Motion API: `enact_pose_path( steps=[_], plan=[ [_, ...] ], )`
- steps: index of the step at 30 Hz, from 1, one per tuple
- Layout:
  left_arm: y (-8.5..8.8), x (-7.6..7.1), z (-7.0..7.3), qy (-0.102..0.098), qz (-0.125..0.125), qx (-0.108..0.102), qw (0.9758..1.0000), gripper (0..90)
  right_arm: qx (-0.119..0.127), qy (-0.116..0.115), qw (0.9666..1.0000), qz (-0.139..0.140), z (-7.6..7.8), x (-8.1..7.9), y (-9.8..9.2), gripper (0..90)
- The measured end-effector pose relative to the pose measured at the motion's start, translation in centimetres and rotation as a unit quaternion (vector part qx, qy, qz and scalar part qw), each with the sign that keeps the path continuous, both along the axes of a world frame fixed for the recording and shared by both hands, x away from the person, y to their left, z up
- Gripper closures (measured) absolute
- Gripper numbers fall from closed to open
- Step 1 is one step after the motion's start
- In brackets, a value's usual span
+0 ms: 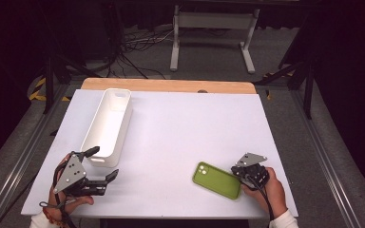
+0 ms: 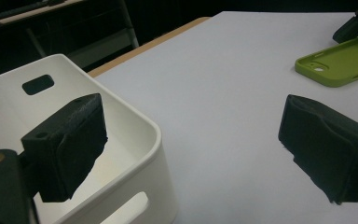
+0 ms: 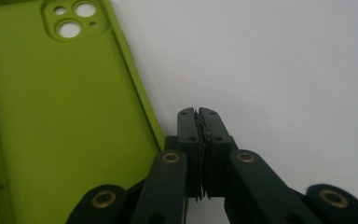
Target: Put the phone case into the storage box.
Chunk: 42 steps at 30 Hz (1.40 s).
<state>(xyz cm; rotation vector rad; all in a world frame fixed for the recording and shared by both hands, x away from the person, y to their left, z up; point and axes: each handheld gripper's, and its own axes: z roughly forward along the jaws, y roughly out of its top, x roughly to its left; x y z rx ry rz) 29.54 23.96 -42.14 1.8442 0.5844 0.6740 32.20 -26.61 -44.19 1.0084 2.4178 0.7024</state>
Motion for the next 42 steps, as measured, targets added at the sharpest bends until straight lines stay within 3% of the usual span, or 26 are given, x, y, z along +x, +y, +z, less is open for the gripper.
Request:
enact_pose_path(
  steps=[9, 16, 25, 42],
  plan=[
    [-0.10, 0.12, 0.01, 0.002, 0.005, 0.000, 1.0000, 9.1, -0.005, 0.003, 0.9997, 0.025, 0.05, -0.43, 0.65, 89.7],
    [-0.22, 0.03, -0.02, 0.001, 0.006, -0.002, 1.0000, 9.0, 0.002, 0.009, 0.9997, 0.023, 0.06, -0.43, 0.36, 89.0],
    [-0.19, 0.10, 0.02, 0.003, 0.008, 0.010, 0.9999, 8.8, 0.002, 0.010, 0.9993, 0.037, 0.17, -0.58, 0.69, 90.0],
    [-0.29, 0.07, -0.01, 0.007, 0.004, 0.004, 1.0000, 8.7, 0.007, 0.017, 0.9984, 0.054, 0.52, -0.88, 0.93, 90.0]
  ],
)
